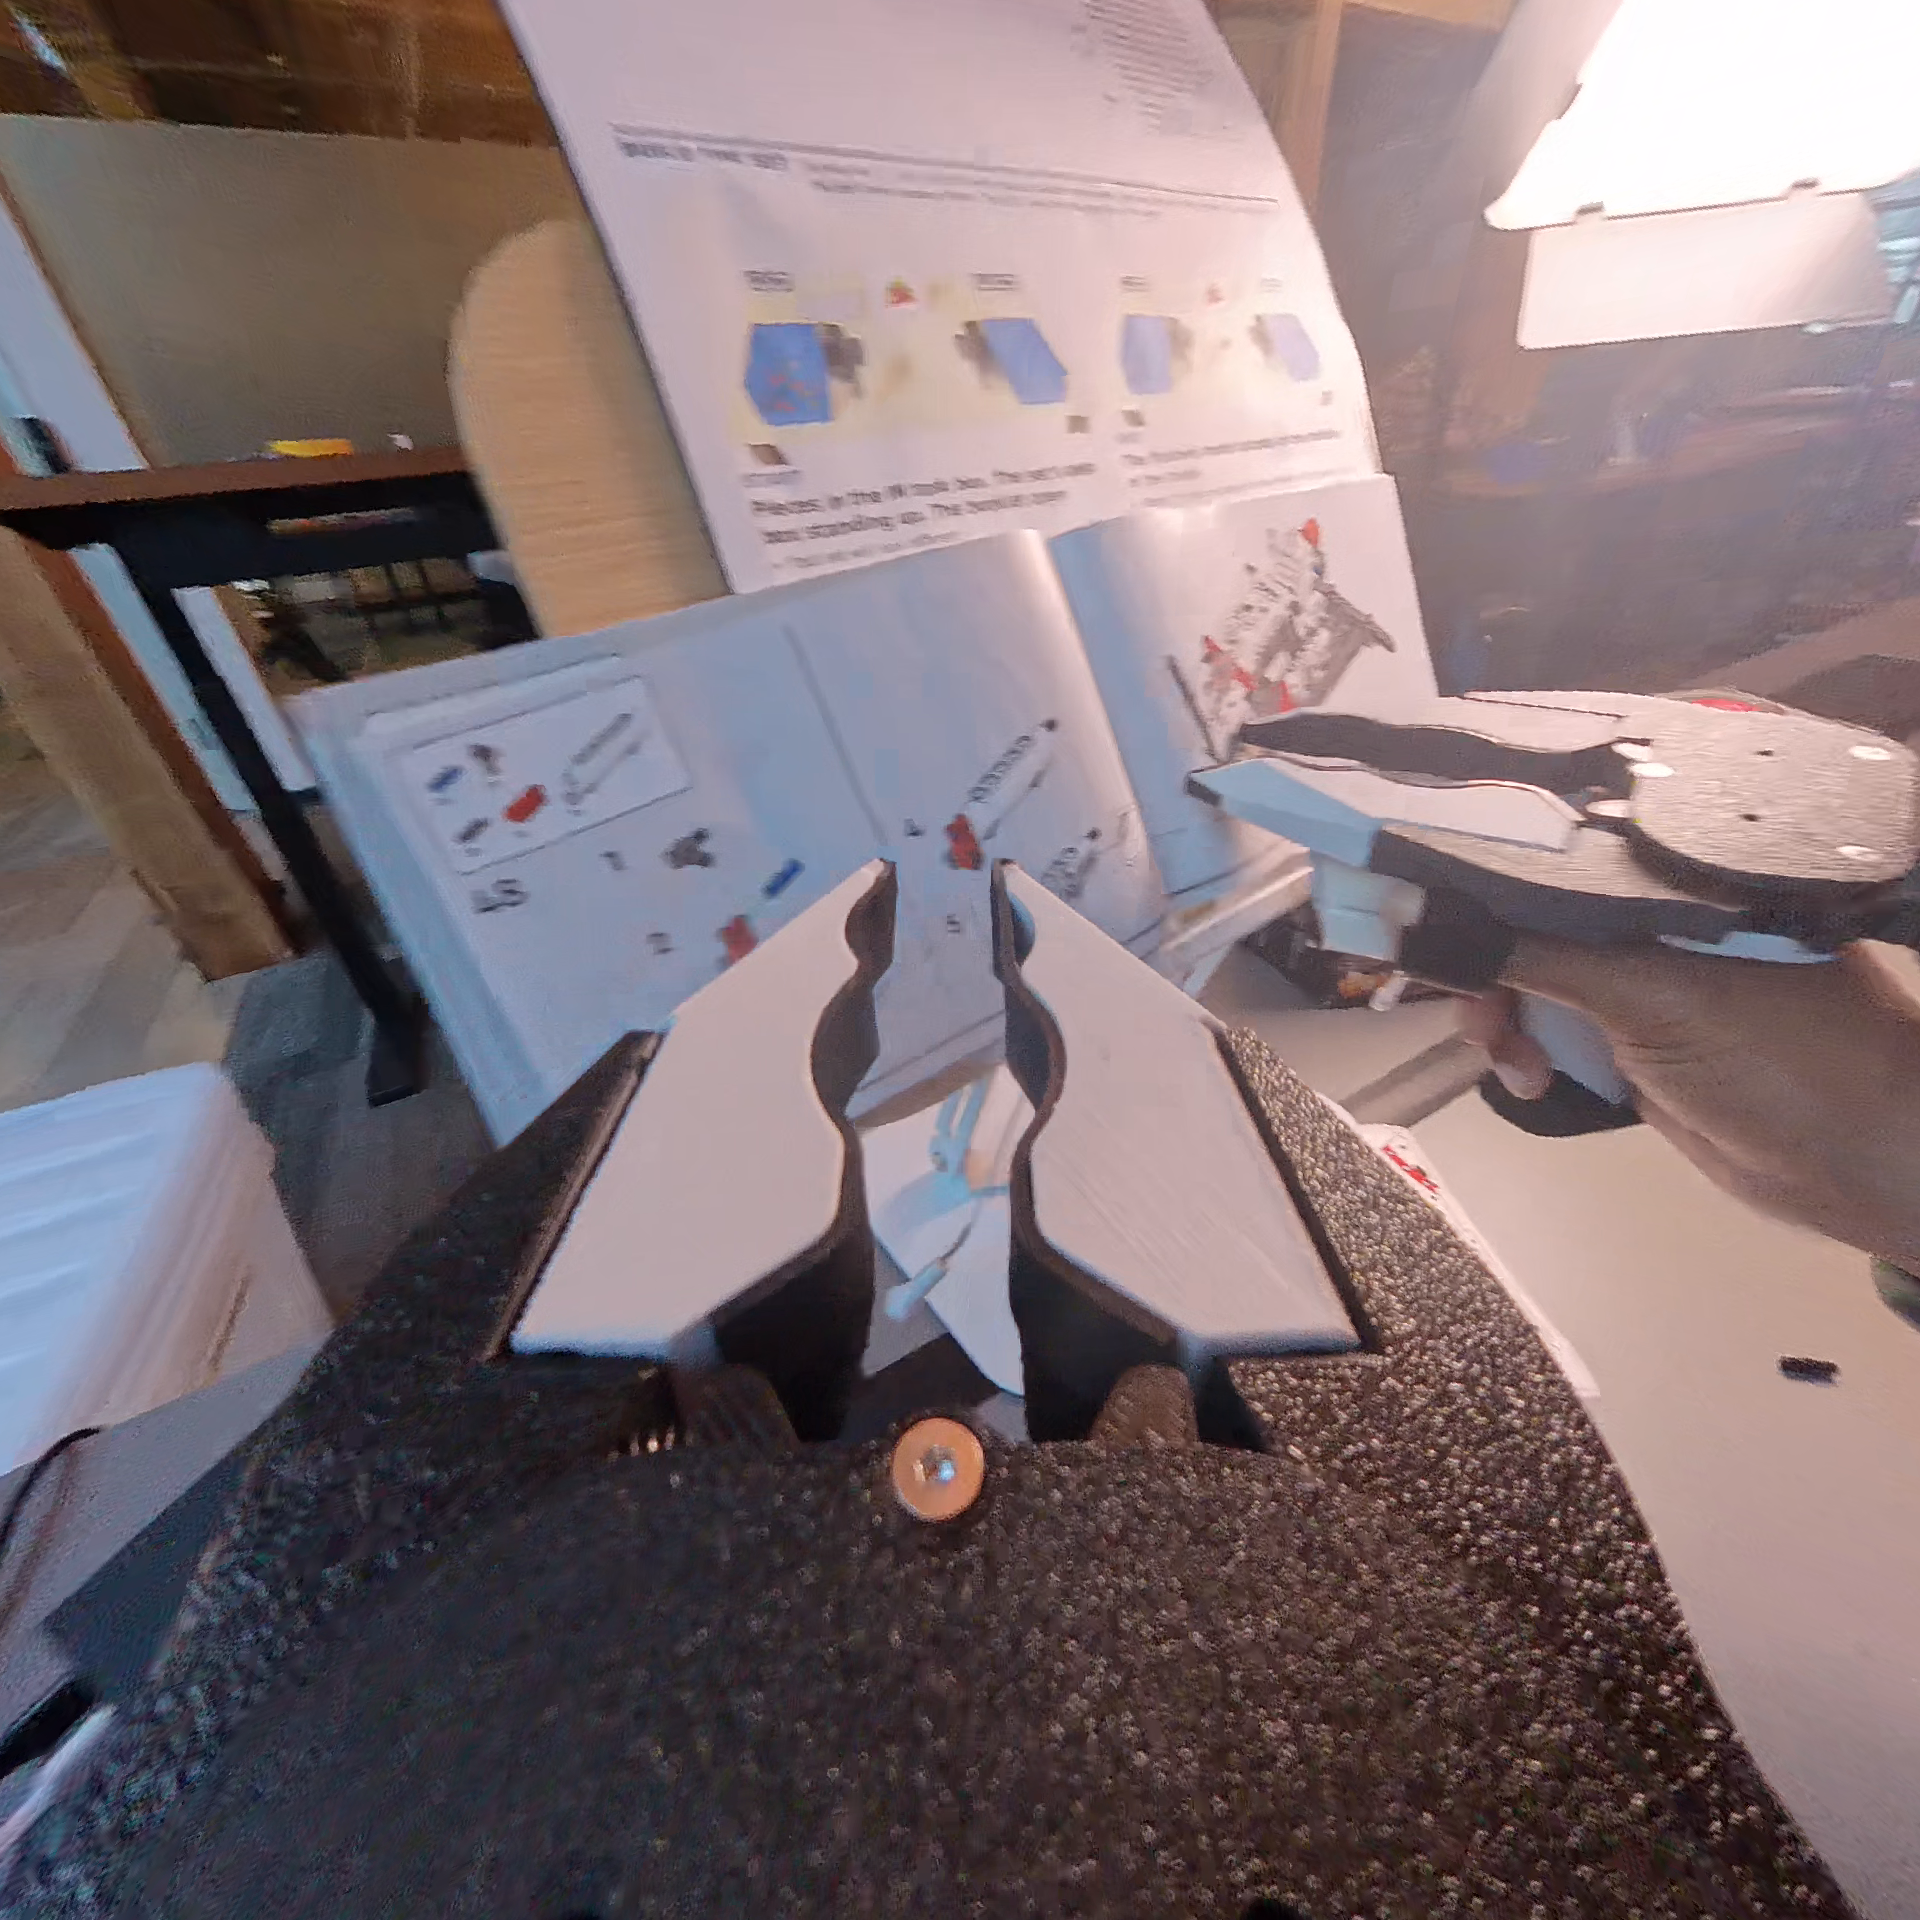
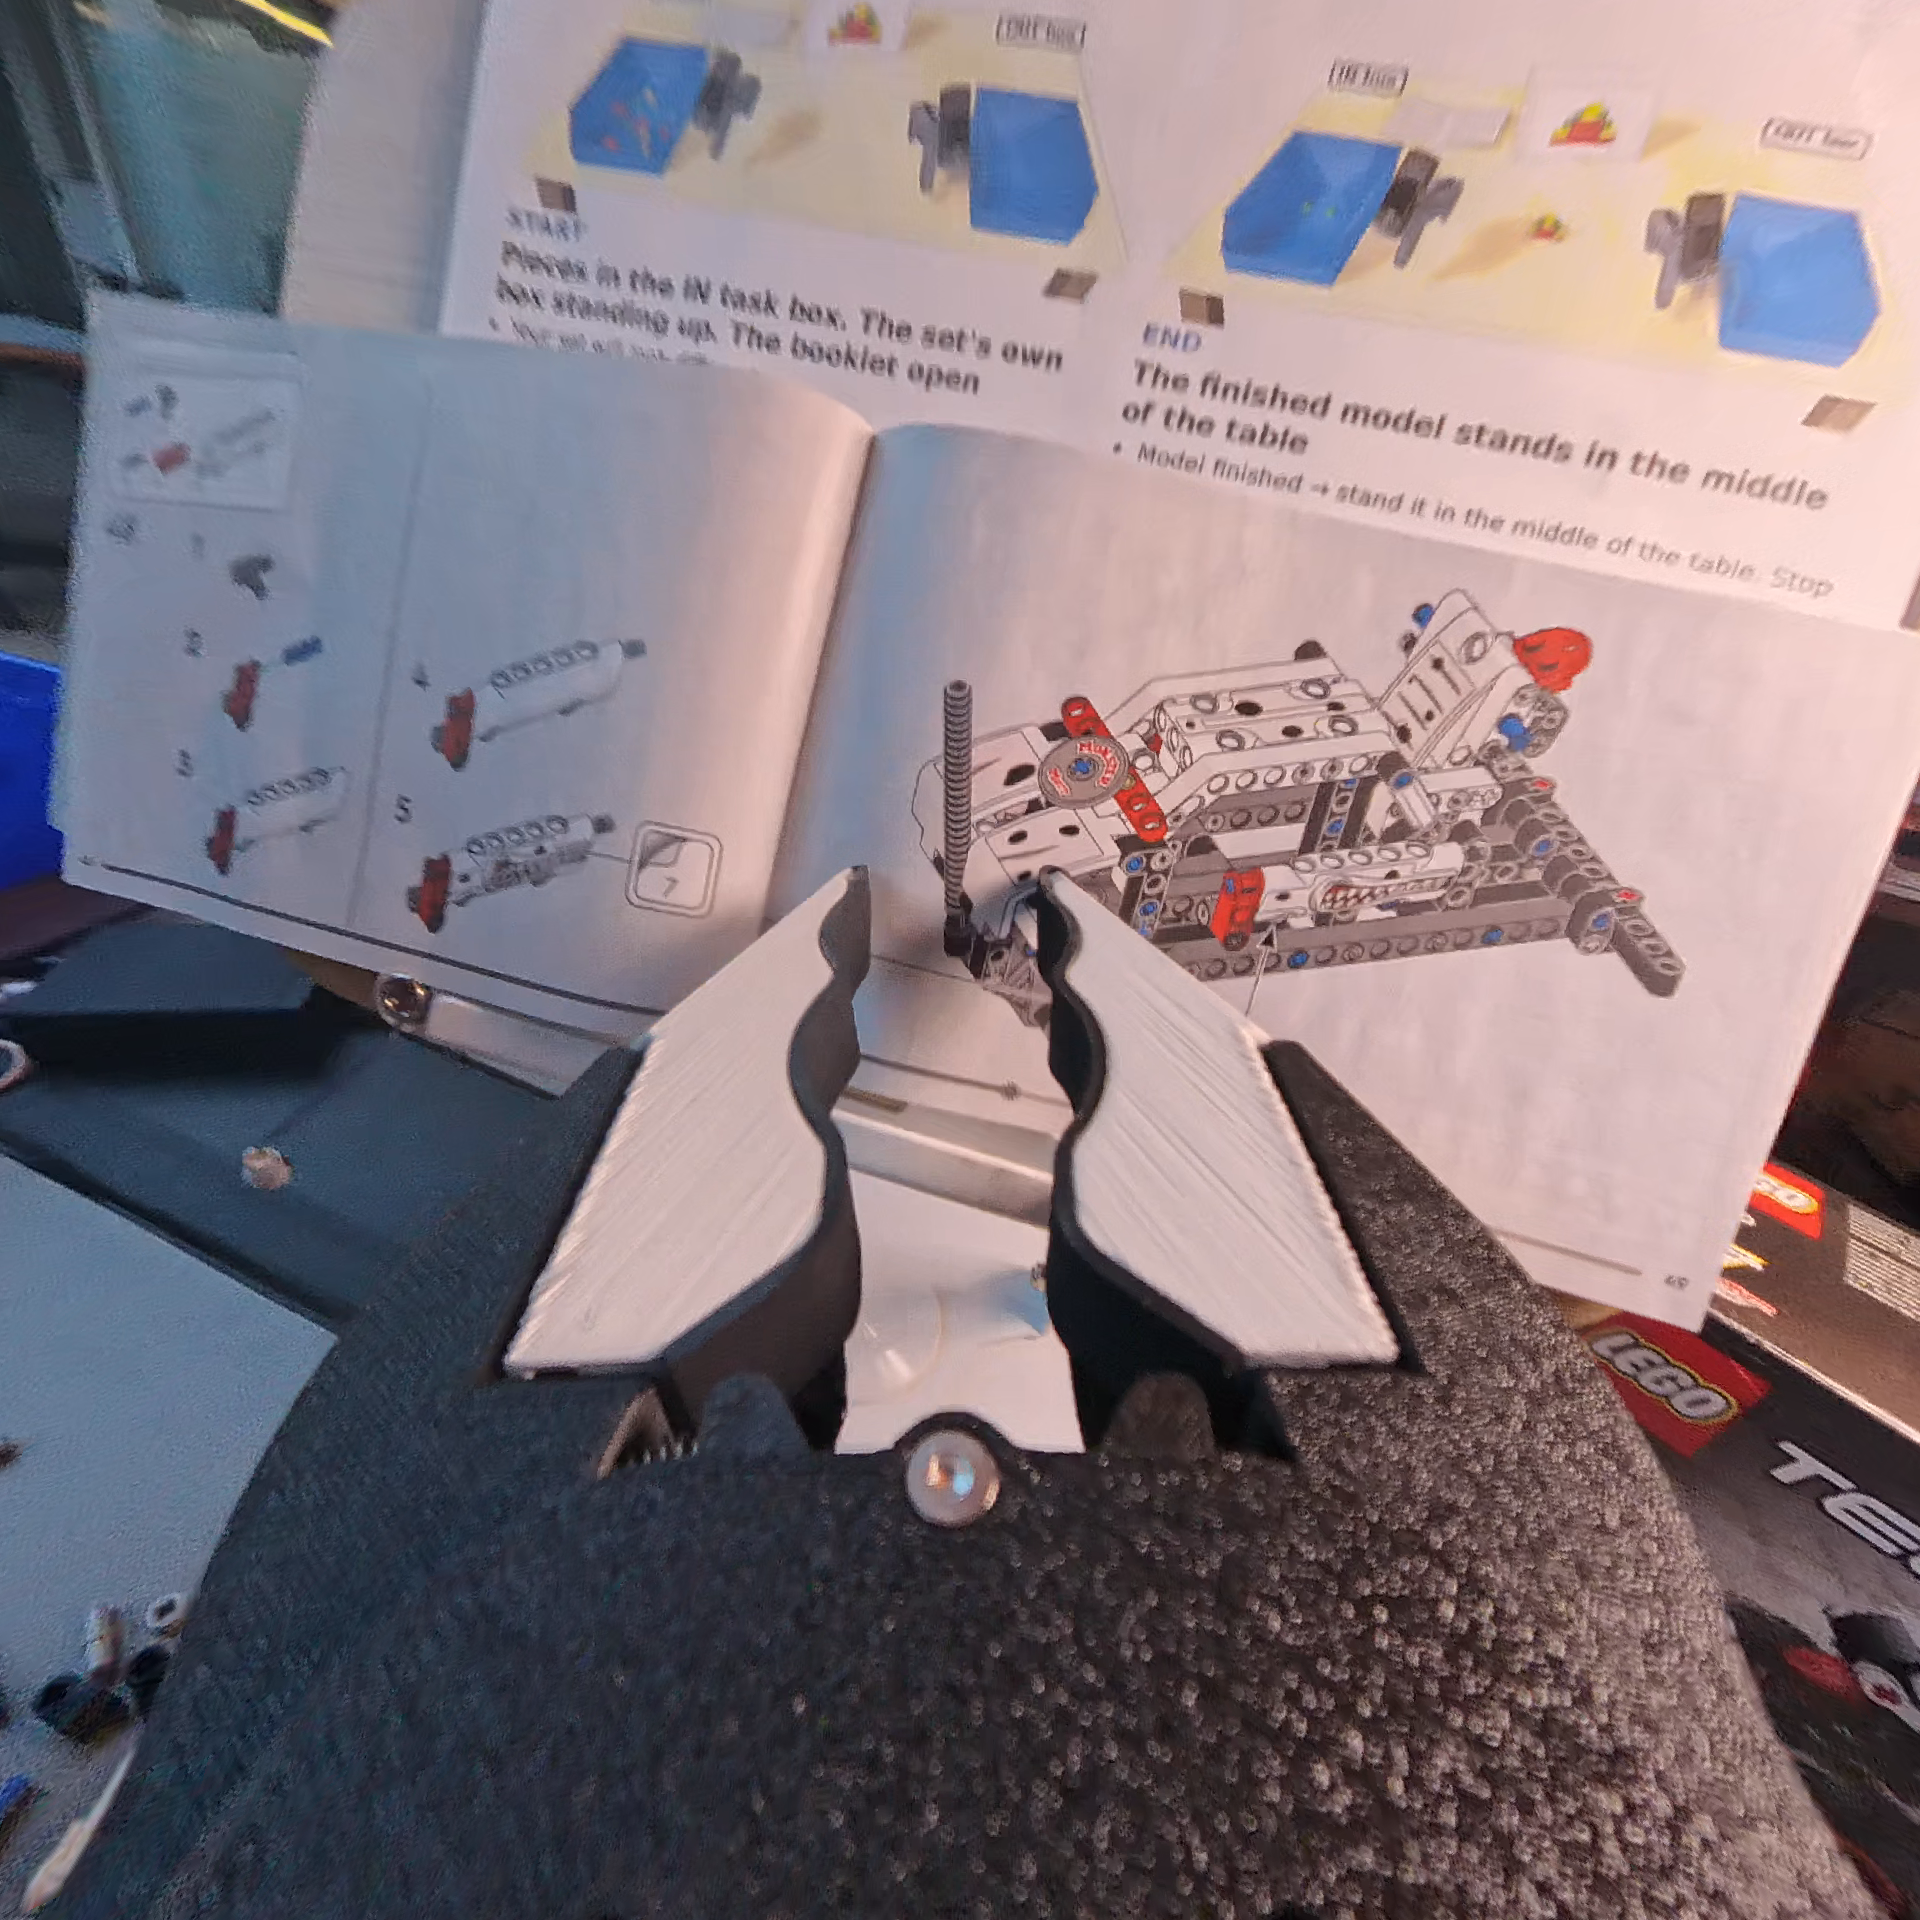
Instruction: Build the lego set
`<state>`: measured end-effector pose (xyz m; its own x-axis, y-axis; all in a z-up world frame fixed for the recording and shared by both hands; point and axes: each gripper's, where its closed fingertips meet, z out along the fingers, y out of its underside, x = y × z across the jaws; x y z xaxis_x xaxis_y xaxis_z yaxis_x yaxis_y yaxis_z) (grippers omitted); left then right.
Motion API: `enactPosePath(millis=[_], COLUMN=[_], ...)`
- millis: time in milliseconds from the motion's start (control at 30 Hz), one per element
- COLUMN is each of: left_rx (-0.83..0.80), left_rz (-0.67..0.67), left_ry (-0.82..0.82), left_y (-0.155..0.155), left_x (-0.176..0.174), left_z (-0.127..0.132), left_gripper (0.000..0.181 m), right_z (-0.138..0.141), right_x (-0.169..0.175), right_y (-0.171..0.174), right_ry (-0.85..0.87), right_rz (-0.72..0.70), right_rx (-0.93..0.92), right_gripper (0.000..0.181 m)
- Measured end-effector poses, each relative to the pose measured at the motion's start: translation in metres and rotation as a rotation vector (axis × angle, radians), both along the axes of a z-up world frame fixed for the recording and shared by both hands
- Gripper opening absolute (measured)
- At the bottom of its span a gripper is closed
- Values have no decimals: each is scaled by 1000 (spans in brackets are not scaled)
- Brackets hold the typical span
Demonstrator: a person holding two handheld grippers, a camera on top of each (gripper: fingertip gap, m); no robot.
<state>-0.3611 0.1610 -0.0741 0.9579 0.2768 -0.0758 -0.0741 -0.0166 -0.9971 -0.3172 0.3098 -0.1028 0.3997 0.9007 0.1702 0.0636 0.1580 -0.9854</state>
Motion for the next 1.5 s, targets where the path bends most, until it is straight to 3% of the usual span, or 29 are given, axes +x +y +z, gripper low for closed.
enactPosePath(millis=[100, 200, 267, 433, 567, 667, 733, 833, 1000, 1100, 1167, 1233, 1267, 1333, 1433, 1500], left_rx=[-99, -230, -245, -244, -256, -255, -198, -105, 39, 218, 330, 448, 521, 676, 772, 732], left_rz=[-112, -67, -39, 10, -5, -13, 2, -28, -276, -395, -361, -317, -295, -270, -290, -274], left_ry=[-38, -32, -6, 73, 47, 36, 8, -198, -810, -1152, -1300, -1429, -1484, -1531, -1432, -1303], left_y=[41, 66, 73, 76, 74, 64, 50, 29, 11, 12, 19, 29, 31, 29, 23, 21], left_x=[24, 14, 6, -1, 0, 1, 1, 9, 55, 65, 50, 31, 20, 0, -15, -20], left_z=[-24, -55, -60, -52, -57, -57, -49, -55, -99, -98, -101, -106, -108, -107, -92, -80], left_gripper=[15, 17, 8, 7, 9, 30, 34, 34, 33, 48, 71, 78, 77, 55, 2, 0], right_z=[-8, -13, -12, -11, -12, 2, 13, 7, 0, 1, 1, 1, 1, 1, 0, 0], right_x=[2, 8, 14, 23, 29, 28, 20, 0, -13, -13, -12, -12, -12, -12, -12, -12], right_y=[8, 22, 32, 45, 48, 28, 9, -3, 2, 1, 0, 0, 0, 0, -1, -1], right_ry=[-67, -134, -153, -162, -155, -138, -120, -186, -216, -199, -195, -201, -205, -206, -204, -205], right_rz=[-57, -108, -126, -128, -147, -113, -54, -20, -89, -110, -118, -120, -120, -122, -125, -126], right_rx=[32, 51, 63, 50, 30, 98, 133, 137, 183, 201, 203, 202, 200, 200, 200, 200], right_gripper=[47, 57, 68, 71, 71, 68, 60, 64, 70, 70, 70, 70, 70, 70, 68, 68])
